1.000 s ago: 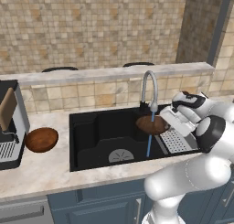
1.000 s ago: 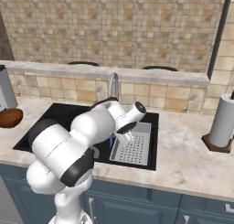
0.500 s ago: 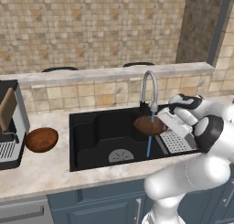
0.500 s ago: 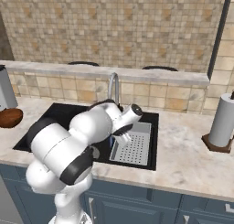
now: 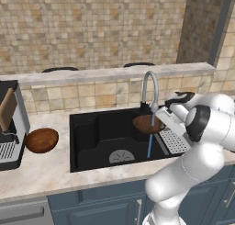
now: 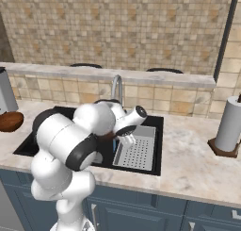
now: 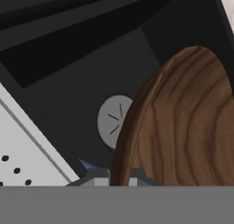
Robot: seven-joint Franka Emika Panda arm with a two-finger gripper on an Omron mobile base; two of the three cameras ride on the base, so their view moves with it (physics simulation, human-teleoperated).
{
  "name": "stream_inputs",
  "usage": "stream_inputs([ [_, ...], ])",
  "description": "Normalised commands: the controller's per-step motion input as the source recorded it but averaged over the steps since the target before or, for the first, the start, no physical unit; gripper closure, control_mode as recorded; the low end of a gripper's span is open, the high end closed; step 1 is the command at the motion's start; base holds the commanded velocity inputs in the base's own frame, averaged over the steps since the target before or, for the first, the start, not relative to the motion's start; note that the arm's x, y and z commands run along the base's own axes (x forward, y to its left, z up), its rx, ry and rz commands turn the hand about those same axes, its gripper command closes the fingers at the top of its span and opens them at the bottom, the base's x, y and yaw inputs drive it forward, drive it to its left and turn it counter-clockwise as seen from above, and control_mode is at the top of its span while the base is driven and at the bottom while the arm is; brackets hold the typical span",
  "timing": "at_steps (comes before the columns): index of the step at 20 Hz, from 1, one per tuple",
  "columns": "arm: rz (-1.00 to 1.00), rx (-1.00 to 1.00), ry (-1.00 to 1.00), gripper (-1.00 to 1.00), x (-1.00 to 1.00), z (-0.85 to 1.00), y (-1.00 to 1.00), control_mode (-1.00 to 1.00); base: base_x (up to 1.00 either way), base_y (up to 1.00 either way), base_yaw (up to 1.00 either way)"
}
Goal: Rinse each bowl for a few seconds and place them down in the sink or on the counter.
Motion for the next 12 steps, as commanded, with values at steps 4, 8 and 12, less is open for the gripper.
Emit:
stream_inputs([
  [4, 0.00, 0.00, 0.00, 1.00, 0.01, -0.04, -0.19, -1.00, 0.00, 0.00, 0.00],
  [8, 0.00, 0.00, 0.00, 1.00, 0.01, -0.02, -0.30, -1.00, 0.00, 0.00, 0.00],
  [12, 0.00, 0.00, 0.00, 1.00, 0.03, -0.10, -0.20, -1.00, 0.00, 0.00, 0.00],
])
